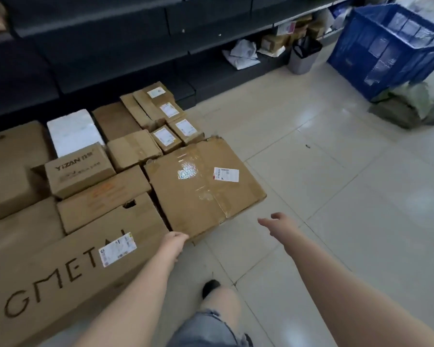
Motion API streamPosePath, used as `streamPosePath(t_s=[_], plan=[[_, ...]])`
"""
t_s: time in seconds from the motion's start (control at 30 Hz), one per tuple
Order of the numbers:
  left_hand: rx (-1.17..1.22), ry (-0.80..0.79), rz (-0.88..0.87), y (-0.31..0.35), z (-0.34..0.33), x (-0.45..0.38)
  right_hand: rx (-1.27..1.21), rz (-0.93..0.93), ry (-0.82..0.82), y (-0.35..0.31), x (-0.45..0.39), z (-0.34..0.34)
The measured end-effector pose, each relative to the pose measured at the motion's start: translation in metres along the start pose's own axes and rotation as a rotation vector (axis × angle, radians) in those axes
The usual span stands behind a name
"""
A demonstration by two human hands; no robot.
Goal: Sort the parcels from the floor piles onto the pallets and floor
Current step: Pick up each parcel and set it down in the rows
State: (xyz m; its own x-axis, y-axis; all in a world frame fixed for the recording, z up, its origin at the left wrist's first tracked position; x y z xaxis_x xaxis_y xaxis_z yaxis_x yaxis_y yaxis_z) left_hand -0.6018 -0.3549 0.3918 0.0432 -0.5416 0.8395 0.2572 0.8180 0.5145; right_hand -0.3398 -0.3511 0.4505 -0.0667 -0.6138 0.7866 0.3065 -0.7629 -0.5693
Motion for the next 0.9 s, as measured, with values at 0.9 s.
streamPosePath(t_s=[0.9], plan=[[1.402,0.211,0.297,0.013,-0.185,-0.343,-0.29,-0.427,0.005,0.034,-0.455,0.032]])
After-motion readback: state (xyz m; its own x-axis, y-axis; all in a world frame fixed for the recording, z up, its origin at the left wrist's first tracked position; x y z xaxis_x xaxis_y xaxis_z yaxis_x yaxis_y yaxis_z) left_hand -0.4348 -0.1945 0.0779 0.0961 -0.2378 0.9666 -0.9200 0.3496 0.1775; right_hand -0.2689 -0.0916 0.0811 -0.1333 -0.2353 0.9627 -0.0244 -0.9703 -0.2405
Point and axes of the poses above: each hand's wrist, its own x-axis away from the middle knuckle, its own z-axis out of the back of the hand, y = z × x, the point moved 2 cm from there along -x, towards the middle knuckle, and after that the axes turned 13 degrees about -y, right-handed, at the moved point
